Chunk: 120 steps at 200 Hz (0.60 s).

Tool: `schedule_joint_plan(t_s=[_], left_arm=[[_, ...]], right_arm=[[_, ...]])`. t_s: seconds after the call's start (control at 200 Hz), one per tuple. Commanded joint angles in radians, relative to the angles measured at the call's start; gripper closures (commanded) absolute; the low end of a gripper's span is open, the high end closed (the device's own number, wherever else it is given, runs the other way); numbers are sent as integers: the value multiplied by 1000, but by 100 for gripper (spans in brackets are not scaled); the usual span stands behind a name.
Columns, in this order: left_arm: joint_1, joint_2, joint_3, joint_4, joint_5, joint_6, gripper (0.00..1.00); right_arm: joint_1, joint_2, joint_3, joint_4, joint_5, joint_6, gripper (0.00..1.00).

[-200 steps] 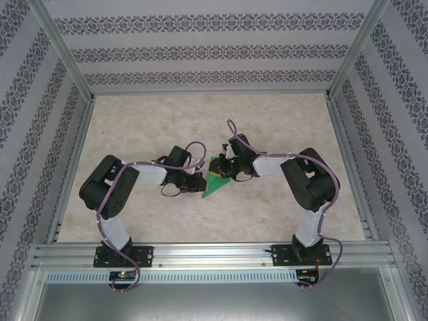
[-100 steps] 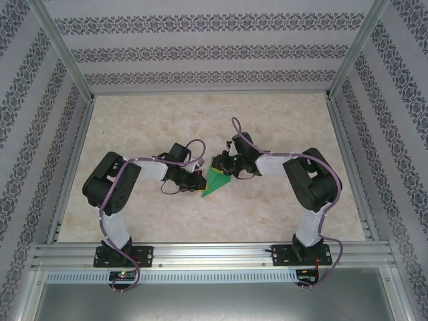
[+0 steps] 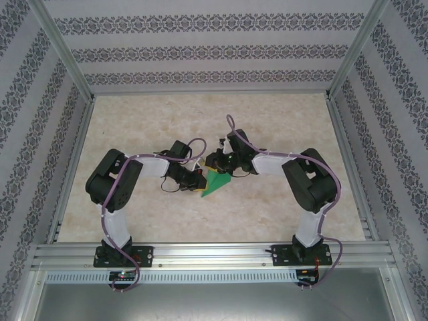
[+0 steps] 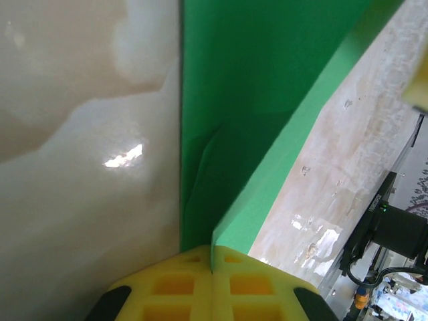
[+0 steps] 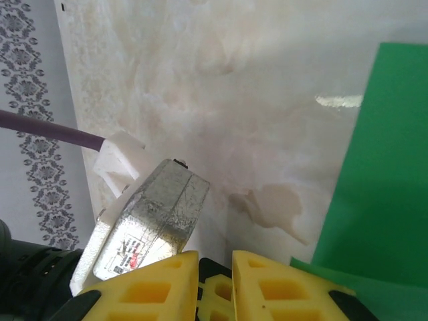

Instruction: Fold a paper plane with a square sheet of paper (pick it up from the middle)

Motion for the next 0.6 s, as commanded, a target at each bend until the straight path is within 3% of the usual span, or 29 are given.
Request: schedule_joint_plan(t_s=[0.0, 0.595], left_arm=[[10, 42, -1, -66, -75, 45, 100], [1, 38, -52, -24, -89, 52, 100]], right_arm=[[3, 33, 6, 5, 18, -5, 79], [-38, 71, -30, 99, -28, 9, 77]])
